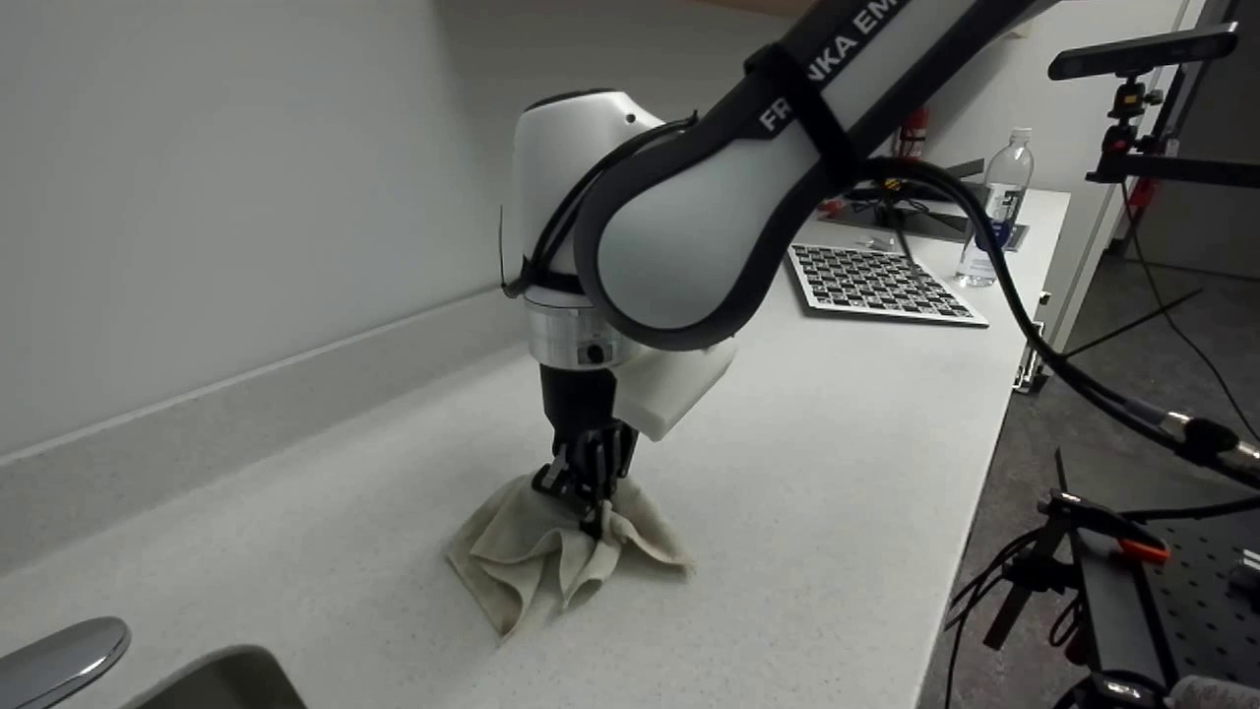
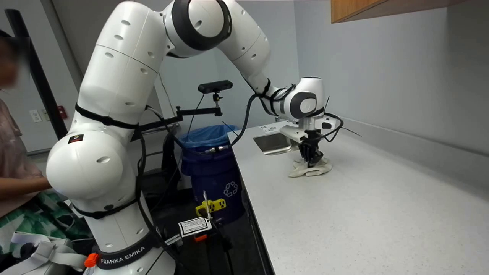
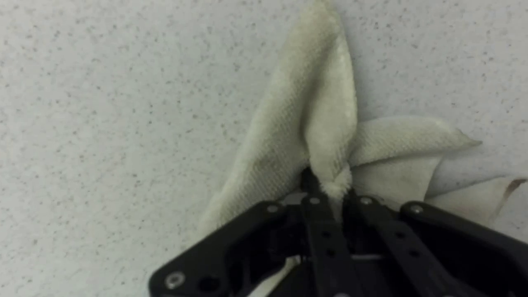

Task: Use the towel to wipe the countertop

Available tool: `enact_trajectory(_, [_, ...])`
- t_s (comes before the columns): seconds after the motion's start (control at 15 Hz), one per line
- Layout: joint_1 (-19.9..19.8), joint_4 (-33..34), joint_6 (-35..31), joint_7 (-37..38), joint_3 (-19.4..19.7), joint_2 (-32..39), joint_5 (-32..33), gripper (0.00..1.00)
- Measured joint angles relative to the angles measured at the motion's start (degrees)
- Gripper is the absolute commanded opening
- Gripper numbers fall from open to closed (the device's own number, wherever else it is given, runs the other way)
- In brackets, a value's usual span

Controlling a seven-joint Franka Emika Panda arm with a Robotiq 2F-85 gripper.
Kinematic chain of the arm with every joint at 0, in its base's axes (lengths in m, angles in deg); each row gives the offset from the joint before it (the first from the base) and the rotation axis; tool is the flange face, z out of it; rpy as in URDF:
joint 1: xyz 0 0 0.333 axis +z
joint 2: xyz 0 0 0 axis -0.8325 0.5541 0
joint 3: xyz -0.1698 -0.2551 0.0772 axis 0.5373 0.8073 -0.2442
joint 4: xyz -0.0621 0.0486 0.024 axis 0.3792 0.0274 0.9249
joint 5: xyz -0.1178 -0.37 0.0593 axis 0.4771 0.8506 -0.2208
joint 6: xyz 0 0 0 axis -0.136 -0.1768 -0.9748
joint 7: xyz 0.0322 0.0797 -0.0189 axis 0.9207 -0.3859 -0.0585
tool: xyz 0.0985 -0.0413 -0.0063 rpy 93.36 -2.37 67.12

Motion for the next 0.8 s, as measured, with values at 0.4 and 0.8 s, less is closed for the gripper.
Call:
enact_trajectory(0.4, [-0.22,-6.74,0.00,-1.71,-8.22,-3.29,-10.31,0.02])
enact_trajectory(0.8, [-0.22,-14.91,0.02,-4.21,-13.79,-7.27,-17.89,0.02])
